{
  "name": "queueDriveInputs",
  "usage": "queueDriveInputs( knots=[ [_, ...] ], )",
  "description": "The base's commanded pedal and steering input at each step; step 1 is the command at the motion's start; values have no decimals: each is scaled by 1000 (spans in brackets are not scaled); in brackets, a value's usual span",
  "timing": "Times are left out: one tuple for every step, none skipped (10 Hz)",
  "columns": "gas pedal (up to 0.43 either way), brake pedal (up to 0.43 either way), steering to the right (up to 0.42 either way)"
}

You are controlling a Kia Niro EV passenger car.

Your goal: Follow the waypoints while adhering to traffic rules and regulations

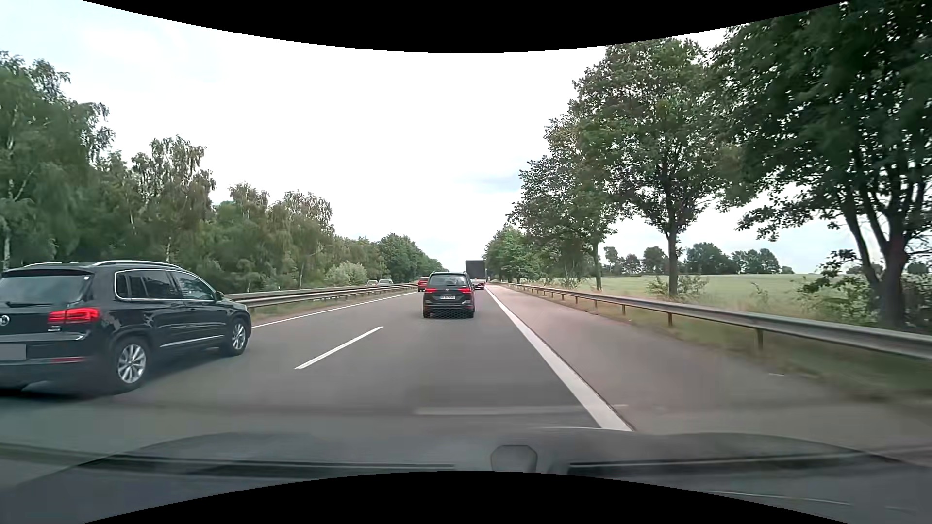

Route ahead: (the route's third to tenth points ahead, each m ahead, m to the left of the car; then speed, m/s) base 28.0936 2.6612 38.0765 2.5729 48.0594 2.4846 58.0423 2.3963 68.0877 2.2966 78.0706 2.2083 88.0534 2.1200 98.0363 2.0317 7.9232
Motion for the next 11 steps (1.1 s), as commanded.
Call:
queueDriveInputs(
  knots=[
    [177, 0, -5],
    [177, 0, -5],
    [177, 0, -5],
    [177, 0, -5],
    [177, 0, -5],
    [177, 0, -5],
    [177, 0, -4],
    [177, 0, -4],
    [177, 0, -4],
    [177, 0, -3],
    [177, 0, -3]
  ],
)
